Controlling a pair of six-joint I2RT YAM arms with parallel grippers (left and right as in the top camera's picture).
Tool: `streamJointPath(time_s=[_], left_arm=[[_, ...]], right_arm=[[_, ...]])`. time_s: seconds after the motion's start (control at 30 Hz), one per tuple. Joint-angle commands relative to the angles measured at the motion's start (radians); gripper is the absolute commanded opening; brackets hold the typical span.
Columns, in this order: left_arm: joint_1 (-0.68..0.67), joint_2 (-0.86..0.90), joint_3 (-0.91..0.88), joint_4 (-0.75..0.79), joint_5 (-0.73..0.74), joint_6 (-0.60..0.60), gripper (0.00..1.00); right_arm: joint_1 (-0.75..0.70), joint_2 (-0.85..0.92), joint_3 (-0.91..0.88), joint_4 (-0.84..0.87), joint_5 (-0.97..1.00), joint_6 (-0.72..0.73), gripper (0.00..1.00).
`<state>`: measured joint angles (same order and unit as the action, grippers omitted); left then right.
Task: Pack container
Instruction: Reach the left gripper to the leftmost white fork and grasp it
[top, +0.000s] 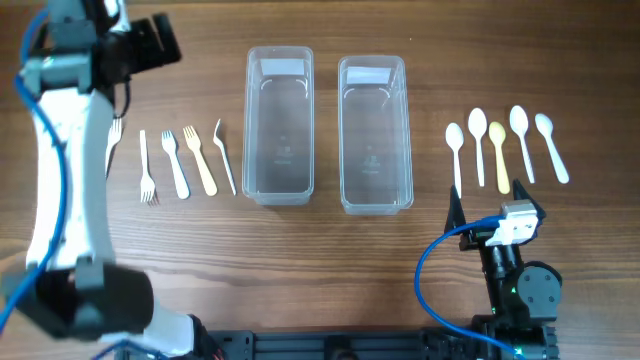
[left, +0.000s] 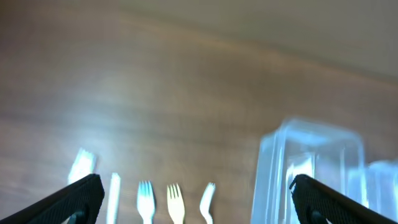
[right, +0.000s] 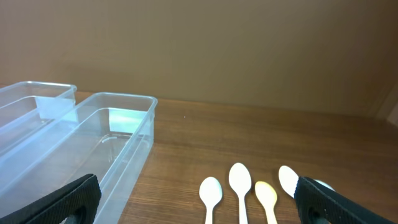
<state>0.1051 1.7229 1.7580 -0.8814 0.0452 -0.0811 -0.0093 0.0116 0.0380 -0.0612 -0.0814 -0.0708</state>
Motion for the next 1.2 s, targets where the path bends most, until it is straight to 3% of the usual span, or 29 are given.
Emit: streamJointPath(time_s=[0.0, 0.2, 0.37, 0.57, 0.63, 0.7, 0.87, 1.17], left_arm=[[0.005, 0.077, 0.019, -0.046, 0.089, -0.014, 1.0], [0.002, 0.106, 0.008, -0.128, 0.164, -0.014, 1.0], [-0.001, 0.109, -0.056, -0.13, 0.164, -0.092, 0.98], [-0.06, 0.113, -0.277, 0.016, 0.164, -0.092, 0.96], [-0.084, 0.113, -0.329, 0.079, 0.164, -0.092, 0.9], [-0.106, 0.116, -0.363, 0.138, 0.152, -0.092, 0.75], [-0.131, 0.152, -0.393, 0.171, -0.008, -0.092, 0.7], [-0.13, 0.27, -0.393, 0.179, 0.002, -0.19, 0.66]], right_arm=[[0.002, -0.008, -0.005, 0.006, 0.01, 0.018, 1.0], [0.002, -0.008, -0.005, 0.006, 0.01, 0.018, 1.0], [0.002, -0.008, -0.005, 0.006, 0.01, 0.018, 1.0], [0.002, -0.008, -0.005, 0.006, 0.01, 0.018, 1.0], [0.002, -0.008, -0.005, 0.006, 0.01, 0.018, 1.0], [0.002, -0.008, -0.005, 0.006, 0.01, 0.018, 1.0], [0.002, -0.008, -0.005, 0.006, 0.01, 0.018, 1.0], [0.002, -0.008, -0.005, 0.006, 0.01, 0.018, 1.0]])
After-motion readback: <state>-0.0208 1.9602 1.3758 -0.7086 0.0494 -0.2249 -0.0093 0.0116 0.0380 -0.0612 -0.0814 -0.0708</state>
